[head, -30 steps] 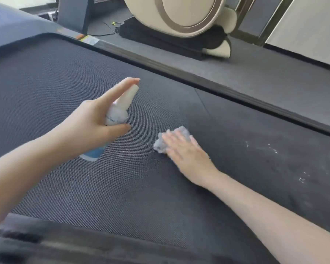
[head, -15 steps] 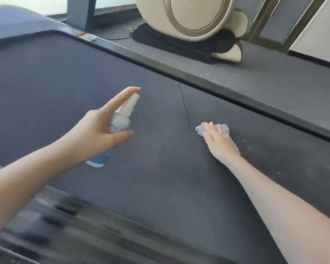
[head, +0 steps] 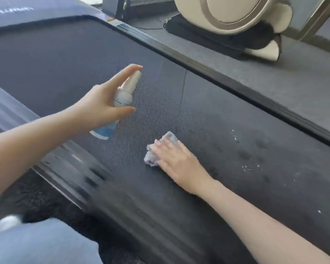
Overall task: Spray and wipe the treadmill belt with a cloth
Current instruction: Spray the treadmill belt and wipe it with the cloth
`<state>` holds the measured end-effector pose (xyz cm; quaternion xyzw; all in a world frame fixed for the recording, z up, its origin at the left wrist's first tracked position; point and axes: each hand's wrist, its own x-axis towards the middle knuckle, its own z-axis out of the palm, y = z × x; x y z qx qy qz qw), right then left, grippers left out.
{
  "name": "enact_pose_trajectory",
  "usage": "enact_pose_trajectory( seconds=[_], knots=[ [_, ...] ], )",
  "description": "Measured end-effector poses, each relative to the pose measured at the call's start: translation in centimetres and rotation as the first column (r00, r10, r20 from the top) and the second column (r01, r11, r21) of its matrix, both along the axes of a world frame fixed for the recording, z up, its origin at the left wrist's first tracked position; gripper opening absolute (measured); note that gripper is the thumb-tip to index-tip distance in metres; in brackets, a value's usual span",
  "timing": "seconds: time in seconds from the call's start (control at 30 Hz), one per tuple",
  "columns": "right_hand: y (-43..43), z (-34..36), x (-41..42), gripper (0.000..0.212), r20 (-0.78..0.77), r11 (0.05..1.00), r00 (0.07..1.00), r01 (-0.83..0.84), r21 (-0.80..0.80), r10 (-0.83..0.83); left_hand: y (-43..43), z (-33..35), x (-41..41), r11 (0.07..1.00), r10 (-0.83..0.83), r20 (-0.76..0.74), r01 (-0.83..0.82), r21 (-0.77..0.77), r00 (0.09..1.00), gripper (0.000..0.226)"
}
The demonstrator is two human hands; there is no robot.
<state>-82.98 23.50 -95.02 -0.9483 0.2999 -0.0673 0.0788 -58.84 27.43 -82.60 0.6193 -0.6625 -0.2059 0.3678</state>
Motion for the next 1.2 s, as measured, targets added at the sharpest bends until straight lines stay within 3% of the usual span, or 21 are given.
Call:
enact_pose_trajectory(
  seconds=[0.13, 0.23, 0.33, 0.53, 0.77, 0.9, 1.2],
  knots=[
    [-3.8, 0.7, -4.0, 0.048, -0.090, 0.940, 0.944, 0.326, 0.105, -0.317, 0.9, 0.3, -1.4, 0.995, -0.009, 0.088, 0.000, 0.104, 0.996, 0.079],
    [-6.7, 0.8, -9.5, 0.048, -0.127, 0.817, 0.829, 0.559, 0.140, -0.545, 0.5, -0.5, -2.2, 0.998, -0.018, 0.183, 0.007, 0.061, 0.983, 0.073],
    [-7.9, 0.0, -13.2, 0.048, -0.125, 0.723, 0.736, 0.677, 0.140, -0.666, 0.6, -2.7, -2.4, 0.997, -0.070, 0.255, 0.071, 0.005, 0.964, 0.068],
    [-7.4, -0.4, -13.6, 0.047, -0.103, 0.690, 0.704, 0.710, 0.139, -0.703, 0.6, -4.1, -1.9, 0.982, -0.160, 0.307, 0.182, -0.044, 0.938, 0.090],
    [-3.2, -0.5, -14.7, 0.047, -0.075, 0.640, 0.653, 0.755, 0.140, -0.754, -1.6, -4.3, -2.2, 0.981, -0.138, 0.360, 0.177, -0.076, 0.923, 0.069],
    [-2.0, 0.0, -14.4, 0.048, -0.098, 0.628, 0.641, 0.766, 0.134, -0.761, -2.9, -5.1, -3.4, 0.986, -0.033, 0.296, 0.078, -0.144, 0.955, 0.060],
    [-1.8, 0.6, -13.9, 0.048, -0.117, 0.619, 0.634, 0.773, 0.141, -0.765, -7.6, -4.3, -5.9, 0.987, -0.006, 0.288, 0.051, -0.149, 0.958, 0.063]
  ],
)
